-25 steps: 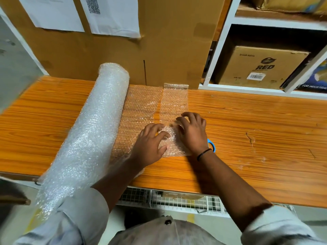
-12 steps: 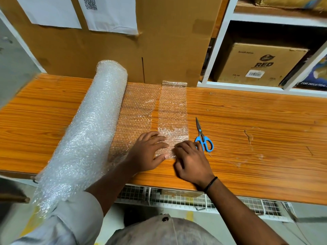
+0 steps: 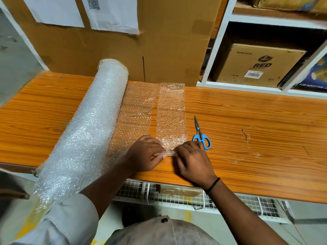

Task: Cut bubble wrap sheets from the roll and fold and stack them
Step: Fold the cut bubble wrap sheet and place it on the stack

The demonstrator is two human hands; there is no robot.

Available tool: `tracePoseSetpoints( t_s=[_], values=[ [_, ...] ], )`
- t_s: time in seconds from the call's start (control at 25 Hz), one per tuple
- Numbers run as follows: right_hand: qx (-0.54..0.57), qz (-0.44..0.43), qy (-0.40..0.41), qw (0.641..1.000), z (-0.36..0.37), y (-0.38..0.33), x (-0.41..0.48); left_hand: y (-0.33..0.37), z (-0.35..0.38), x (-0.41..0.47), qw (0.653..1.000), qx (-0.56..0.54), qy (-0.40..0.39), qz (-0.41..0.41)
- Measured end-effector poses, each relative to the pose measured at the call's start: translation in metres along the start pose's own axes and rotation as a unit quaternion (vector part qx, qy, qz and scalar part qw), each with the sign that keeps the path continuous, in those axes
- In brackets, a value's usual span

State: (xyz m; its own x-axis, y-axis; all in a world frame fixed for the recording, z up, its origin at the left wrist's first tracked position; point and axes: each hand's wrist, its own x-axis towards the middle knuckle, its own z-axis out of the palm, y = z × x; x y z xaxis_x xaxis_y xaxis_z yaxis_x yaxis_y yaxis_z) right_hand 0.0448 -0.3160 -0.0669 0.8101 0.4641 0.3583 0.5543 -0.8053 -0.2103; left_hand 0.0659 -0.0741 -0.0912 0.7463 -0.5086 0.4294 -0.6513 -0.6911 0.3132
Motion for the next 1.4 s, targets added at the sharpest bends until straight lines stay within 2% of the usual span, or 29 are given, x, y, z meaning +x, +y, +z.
tracePoseSetpoints(
  t_s=[0.16,0.28,0.44,0.64,0.84,1.0,1.16,1.28,1.4],
  values=[
    [0.013,0.003,0.029,0.999,-0.021,0.000,0.014,0.006,-0.010,0.014,0.998,-0.011,0.062,-0.016],
    [0.009,0.037,0.022,0.999,-0.026,0.012,0.045,0.001,-0.018,0.037,0.993,0.006,0.090,-0.072],
    [0.008,0.085,0.004,0.996,-0.016,0.037,0.099,-0.015,-0.022,0.067,0.979,0.016,0.086,-0.185],
    [0.007,0.130,-0.044,0.990,0.009,0.053,0.145,-0.039,-0.013,0.085,0.970,0.036,0.054,-0.235],
    [0.018,0.172,-0.076,0.982,0.035,0.066,0.166,-0.058,-0.001,0.093,0.977,0.089,0.012,-0.191],
    [0.013,0.185,-0.084,0.979,0.050,0.078,0.175,-0.063,0.012,0.099,0.983,0.100,-0.069,-0.136],
    [0.009,0.183,-0.013,0.983,0.054,0.080,0.180,-0.076,0.026,0.103,0.973,0.143,-0.129,-0.126],
    [0.002,0.154,0.026,0.988,0.054,0.065,0.156,-0.079,0.037,0.100,0.967,0.161,-0.135,-0.144],
    [-0.034,0.101,-0.028,0.994,0.063,0.057,0.124,-0.079,0.048,0.092,0.966,0.161,-0.130,-0.158]
  ],
)
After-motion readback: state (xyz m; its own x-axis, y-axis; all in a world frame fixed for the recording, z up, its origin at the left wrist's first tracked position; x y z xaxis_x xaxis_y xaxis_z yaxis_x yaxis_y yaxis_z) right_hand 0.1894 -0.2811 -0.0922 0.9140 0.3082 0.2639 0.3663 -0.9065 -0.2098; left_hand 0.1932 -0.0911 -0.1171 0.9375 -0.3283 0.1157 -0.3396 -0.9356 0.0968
